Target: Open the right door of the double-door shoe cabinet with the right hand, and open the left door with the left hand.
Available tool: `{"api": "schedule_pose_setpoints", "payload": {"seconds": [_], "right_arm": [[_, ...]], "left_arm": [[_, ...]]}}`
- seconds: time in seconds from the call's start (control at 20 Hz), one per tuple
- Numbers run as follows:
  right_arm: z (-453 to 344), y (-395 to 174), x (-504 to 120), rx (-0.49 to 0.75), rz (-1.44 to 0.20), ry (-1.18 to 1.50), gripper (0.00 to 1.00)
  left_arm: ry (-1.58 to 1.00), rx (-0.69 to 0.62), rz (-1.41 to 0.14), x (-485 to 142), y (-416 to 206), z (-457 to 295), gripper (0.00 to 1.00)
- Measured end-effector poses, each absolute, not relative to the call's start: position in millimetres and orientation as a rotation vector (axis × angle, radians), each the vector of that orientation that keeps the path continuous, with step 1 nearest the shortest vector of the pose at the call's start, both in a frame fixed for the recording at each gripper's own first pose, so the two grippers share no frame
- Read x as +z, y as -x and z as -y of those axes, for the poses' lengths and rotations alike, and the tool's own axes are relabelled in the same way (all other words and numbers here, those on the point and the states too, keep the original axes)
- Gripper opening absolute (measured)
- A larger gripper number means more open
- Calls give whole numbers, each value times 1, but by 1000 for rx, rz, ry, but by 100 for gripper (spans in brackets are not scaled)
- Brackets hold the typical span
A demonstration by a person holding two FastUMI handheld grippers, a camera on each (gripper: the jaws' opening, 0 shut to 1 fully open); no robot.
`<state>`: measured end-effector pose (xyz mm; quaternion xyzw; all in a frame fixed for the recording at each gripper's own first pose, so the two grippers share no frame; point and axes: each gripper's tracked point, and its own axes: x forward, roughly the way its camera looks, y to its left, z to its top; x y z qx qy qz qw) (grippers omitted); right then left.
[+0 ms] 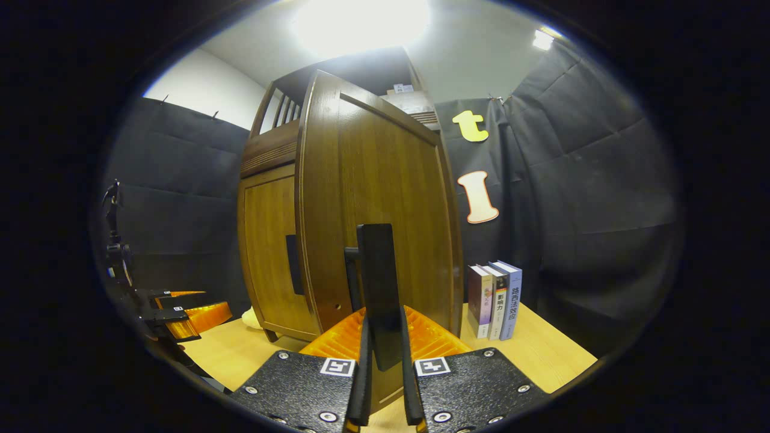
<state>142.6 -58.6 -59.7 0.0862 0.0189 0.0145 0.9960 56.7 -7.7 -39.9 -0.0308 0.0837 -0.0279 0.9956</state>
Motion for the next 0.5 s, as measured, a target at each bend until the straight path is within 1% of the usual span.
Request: {"api": "schedule_pose_setpoints", "payload": {"seconds": [0.15, 0.2, 0.25, 0.4, 0.5], "right_arm": [[80, -137, -61, -17, -31, -160, 19], [87, -134, -62, -32, -30, -156, 15], [95, -132, -65, -45, -31, -153, 14], [111, -122, -75, -54, -55, -133, 11], [127, -113, -81, -77, -60, -109, 11]], "left_arm": [[66, -63, -170, -39, -52, 12, 96], [64, -61, -167, -39, -49, 13, 96], [62, -58, -165, -38, -50, 13, 96], [51, -45, -155, -37, -43, 15, 95], [46, -29, -146, -35, -43, 16, 96]]}}
